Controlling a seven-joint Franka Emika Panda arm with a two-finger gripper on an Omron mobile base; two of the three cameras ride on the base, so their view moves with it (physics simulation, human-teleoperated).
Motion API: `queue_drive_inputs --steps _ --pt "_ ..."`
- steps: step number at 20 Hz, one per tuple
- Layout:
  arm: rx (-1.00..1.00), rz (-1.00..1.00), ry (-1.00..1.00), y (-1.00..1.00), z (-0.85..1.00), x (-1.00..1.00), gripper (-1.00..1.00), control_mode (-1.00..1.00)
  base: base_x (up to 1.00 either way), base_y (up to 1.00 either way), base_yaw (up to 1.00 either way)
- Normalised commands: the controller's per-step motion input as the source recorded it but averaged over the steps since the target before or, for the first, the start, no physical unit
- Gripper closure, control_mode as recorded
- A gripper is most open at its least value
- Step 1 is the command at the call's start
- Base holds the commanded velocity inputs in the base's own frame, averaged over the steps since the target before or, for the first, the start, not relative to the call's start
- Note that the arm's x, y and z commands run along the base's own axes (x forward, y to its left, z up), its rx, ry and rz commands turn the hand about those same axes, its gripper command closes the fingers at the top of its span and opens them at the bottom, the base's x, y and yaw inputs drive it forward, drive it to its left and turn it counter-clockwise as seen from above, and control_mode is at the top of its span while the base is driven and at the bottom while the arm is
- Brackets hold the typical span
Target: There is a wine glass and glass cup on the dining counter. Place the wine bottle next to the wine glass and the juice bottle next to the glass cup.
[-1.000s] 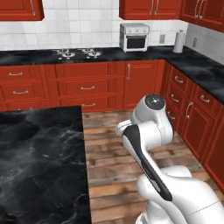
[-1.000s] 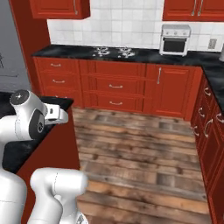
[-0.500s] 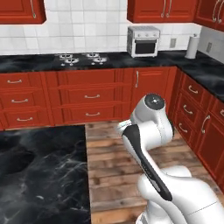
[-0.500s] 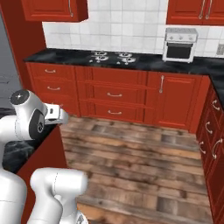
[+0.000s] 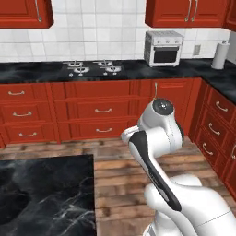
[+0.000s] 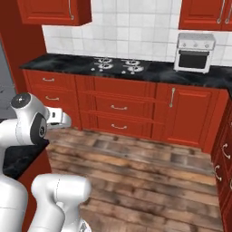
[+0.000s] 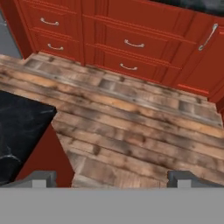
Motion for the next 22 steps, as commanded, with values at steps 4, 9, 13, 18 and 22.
queue_drive_inputs --steps 4,9,13,18,22 --pt "0.00 0.00 0.00 0.00 0.00 0.00 -1.00 1.00 0.73 -0.29 0.20" --pt "0.00 0.00 0.00 0.00 0.00 0.00 -1.00 1.00 0.68 -0.27 0.24" --pt "0.00 0.00 0.00 0.00 0.00 0.00 -1.00 1.00 0.66 -0.28 0.28" --pt "0.00 0.00 0.00 0.00 0.00 0.00 -1.00 1.00 0.67 -0.26 0.30" --pt "0.00 0.00 0.00 0.00 0.00 0.00 -1.00 1.00 0.68 -0.22 0.33"
